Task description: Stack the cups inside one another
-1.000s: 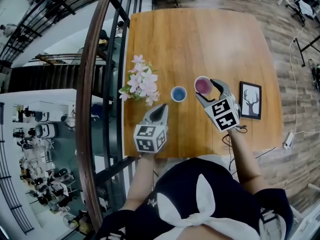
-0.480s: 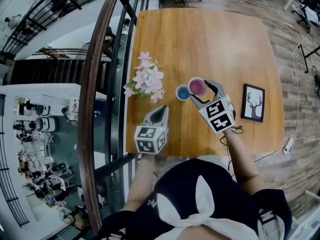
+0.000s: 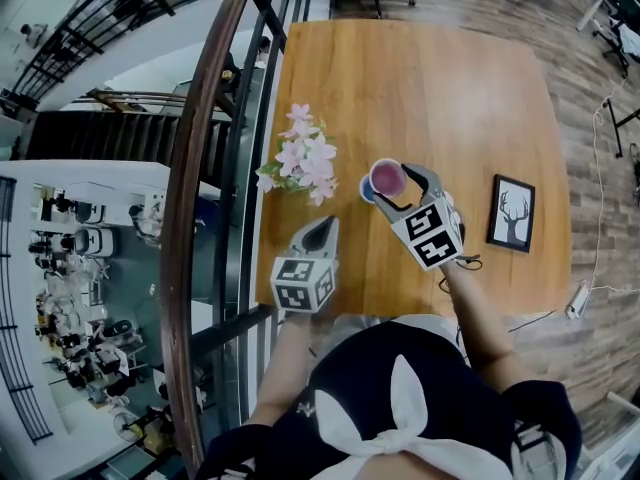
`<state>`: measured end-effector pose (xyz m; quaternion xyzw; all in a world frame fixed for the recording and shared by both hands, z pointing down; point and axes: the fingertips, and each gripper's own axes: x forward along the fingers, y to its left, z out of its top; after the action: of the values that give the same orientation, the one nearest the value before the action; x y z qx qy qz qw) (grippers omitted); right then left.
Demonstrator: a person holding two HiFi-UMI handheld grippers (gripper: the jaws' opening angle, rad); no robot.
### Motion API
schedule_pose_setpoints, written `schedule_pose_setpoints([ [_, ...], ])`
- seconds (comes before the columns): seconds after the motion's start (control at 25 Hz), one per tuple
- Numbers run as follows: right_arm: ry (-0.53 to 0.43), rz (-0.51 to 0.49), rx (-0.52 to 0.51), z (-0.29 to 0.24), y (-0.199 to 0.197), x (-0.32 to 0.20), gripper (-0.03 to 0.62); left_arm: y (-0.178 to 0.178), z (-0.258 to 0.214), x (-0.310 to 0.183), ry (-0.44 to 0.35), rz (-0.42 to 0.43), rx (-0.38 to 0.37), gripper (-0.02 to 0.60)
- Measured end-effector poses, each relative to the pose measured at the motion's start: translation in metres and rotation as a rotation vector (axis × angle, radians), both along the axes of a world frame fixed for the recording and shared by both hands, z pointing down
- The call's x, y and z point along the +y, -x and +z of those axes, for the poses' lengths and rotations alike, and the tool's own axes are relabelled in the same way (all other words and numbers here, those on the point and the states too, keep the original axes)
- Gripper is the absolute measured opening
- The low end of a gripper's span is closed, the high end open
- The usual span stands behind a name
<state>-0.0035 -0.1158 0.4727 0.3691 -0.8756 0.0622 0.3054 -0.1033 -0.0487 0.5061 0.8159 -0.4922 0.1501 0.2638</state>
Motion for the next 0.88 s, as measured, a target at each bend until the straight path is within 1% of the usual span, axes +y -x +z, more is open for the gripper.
schedule_pose_setpoints([
  [0.4, 0.008, -0.013, -0.023, 0.002, 0.010, 0.000, 0.305, 0.007, 0.003, 0.007, 0.014, -0.031, 0.003, 0.017],
  [0.88, 0.070, -0.013, -0.034, 0.026, 0.010, -0.003, 0.307, 0.011, 0.015, 0.008, 0.046, -0.049, 0.000, 0.017],
])
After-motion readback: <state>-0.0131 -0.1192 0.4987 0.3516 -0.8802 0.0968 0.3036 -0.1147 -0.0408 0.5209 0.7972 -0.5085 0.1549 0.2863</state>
